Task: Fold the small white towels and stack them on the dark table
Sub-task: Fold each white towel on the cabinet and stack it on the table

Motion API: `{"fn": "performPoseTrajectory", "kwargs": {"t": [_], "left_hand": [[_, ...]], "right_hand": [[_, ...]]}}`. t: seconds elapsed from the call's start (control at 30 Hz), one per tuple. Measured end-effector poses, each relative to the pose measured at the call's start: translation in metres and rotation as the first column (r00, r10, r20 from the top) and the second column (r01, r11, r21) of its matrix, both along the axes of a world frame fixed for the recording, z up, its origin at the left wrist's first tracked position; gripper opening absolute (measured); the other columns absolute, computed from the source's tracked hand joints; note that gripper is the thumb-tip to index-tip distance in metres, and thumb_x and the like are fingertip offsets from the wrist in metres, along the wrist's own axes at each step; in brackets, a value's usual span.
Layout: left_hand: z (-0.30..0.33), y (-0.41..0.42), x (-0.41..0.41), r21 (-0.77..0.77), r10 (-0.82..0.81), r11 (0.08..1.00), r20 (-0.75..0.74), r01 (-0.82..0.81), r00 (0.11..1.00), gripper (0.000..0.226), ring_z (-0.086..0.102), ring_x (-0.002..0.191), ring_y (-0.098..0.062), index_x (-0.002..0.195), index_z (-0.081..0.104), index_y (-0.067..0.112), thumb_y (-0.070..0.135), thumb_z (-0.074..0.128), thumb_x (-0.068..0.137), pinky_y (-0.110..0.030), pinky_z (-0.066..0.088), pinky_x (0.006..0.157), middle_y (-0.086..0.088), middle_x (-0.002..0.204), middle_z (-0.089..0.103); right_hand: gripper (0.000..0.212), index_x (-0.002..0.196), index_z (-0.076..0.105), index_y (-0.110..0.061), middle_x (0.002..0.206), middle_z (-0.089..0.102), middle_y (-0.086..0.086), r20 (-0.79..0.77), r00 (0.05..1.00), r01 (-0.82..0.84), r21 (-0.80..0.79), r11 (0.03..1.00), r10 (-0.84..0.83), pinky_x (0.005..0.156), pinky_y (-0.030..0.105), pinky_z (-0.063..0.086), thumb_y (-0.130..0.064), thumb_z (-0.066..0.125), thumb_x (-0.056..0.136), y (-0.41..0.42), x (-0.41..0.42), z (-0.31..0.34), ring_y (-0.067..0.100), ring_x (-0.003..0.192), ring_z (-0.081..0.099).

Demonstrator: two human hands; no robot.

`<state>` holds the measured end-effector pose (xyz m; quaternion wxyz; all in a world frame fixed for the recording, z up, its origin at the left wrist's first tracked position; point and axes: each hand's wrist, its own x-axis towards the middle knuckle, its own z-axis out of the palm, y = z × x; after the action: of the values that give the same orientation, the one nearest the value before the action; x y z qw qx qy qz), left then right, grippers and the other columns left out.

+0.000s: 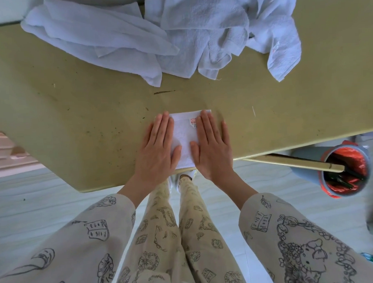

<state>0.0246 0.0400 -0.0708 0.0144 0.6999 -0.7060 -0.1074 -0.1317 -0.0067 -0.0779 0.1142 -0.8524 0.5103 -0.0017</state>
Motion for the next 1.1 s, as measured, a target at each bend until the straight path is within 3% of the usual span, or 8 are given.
{"fn": "performPoseTrajectory", "kwargs": {"t": [0.2, 0.3, 0.4, 0.57, 0.7, 0.83, 1.0, 1.1], "left_hand": [[0.003, -0.002, 0.0, 0.066, -0.003, 0.998, -0.003, 0.004, 1.0, 0.063, 0.011, 0.143, -0.026, 0.145, 0.015, -0.002, 0.036, 0.025, 0.096, -0.042, 0.018, 0.115, -0.018, 0.153, 0.015], [0.01, -0.002, 0.006, 0.059, 0.005, 0.998, -0.118, 0.002, 0.993, 0.059, 0.013, 0.143, -0.024, 0.144, 0.018, -0.001, 0.031, 0.024, 0.096, -0.04, 0.016, 0.115, -0.016, 0.153, 0.018], [0.023, -0.001, 0.009, 0.02, 0.09, 0.996, -0.28, -0.088, 0.956, 0.054, 0.013, 0.142, -0.021, 0.144, 0.02, 0.001, 0.025, 0.024, 0.096, -0.037, 0.01, 0.117, -0.013, 0.153, 0.019], [0.036, 0.005, 0.017, 0.008, 0.311, 0.941, -0.41, -0.337, 0.857, 0.051, 0.014, 0.142, -0.02, 0.142, 0.026, -0.001, 0.022, 0.022, 0.096, -0.036, 0.016, 0.116, -0.013, 0.15, 0.027], [0.044, 0.029, 0.032, 0.133, 0.482, 0.871, -0.427, -0.474, 0.765, 0.052, 0.02, 0.141, -0.019, 0.14, 0.034, 0.005, 0.029, 0.021, 0.095, -0.033, 0.017, 0.115, -0.01, 0.146, 0.036], [0.056, 0.053, 0.038, 0.163, 0.564, 0.819, -0.404, -0.55, 0.72, 0.039, 0.019, 0.141, -0.019, 0.135, 0.04, 0.007, 0.017, 0.034, 0.098, -0.033, 0.018, 0.113, -0.007, 0.145, 0.037], [0.07, 0.075, 0.032, 0.207, 0.654, 0.736, -0.465, -0.645, 0.597, 0.034, 0.022, 0.14, -0.021, 0.129, 0.047, 0.007, 0.009, 0.038, 0.096, -0.04, 0.029, 0.111, -0.008, 0.138, 0.045], [0.077, 0.09, 0.027, 0.212, 0.704, 0.656, -0.517, -0.724, 0.487, 0.032, 0.036, 0.131, -0.024, 0.124, 0.052, 0.01, 0.005, 0.042, 0.093, -0.033, 0.037, 0.099, -0.008, 0.131, 0.049]], "right_hand": [[0.059, 0.142, 0.034, -0.002, 0.151, 0.031, 0.012, -0.04, 0.999, 0.007, 0.034, 0.999, -0.005, 0.114, 0.047, 0.015, -0.036, 0.03, 0.094, -0.002, 0.003, 0.009, 0.021, 0.141, 0.021], [0.055, 0.135, 0.043, -0.007, 0.14, 0.047, 0.01, -0.02, 1.0, 0.013, -0.011, 1.0, -0.013, 0.109, 0.053, 0.027, -0.039, 0.036, 0.09, -0.011, 0.007, 0.022, 0.024, 0.132, 0.038], [0.048, 0.124, 0.05, -0.011, 0.119, 0.06, 0.008, 0.032, 0.999, 0.018, -0.065, 0.998, -0.016, 0.1, 0.053, 0.039, -0.041, 0.041, 0.088, -0.037, 0.019, 0.04, 0.027, 0.11, 0.054], [0.051, 0.129, 0.045, -0.019, 0.13, 0.048, 0.002, -0.173, 0.963, -0.161, 0.245, 0.956, 0.207, 0.108, 0.047, 0.021, -0.049, 0.053, 0.088, -0.066, 0.047, 0.054, 0.023, 0.122, 0.042], [0.048, 0.119, 0.046, -0.016, 0.119, 0.053, 0.001, -0.208, 0.966, -0.069, 0.361, 0.93, 0.153, 0.103, 0.048, 0.025, -0.045, 0.06, 0.084, -0.071, 0.062, 0.059, 0.022, 0.116, 0.044], [0.043, 0.113, 0.052, -0.013, 0.117, 0.053, 0.004, -0.322, 0.918, -0.067, 0.445, 0.893, 0.23, 0.099, 0.047, 0.029, -0.042, 0.06, 0.083, -0.075, 0.076, 0.068, 0.024, 0.118, 0.042], [0.029, 0.107, 0.055, -0.012, 0.117, 0.052, 0.007, -0.239, 0.935, -0.115, 0.494, 0.862, 0.262, 0.089, 0.038, 0.034, -0.034, 0.054, 0.088, -0.072, 0.074, 0.073, 0.025, 0.112, 0.046], [0.032, 0.11, 0.053, -0.013, 0.113, 0.056, 0.007, -0.203, 0.914, -0.197, 0.532, 0.824, 0.35, 0.089, 0.037, 0.036, -0.038, 0.047, 0.093, -0.07, 0.069, 0.084, 0.027, 0.109, 0.049]]}}
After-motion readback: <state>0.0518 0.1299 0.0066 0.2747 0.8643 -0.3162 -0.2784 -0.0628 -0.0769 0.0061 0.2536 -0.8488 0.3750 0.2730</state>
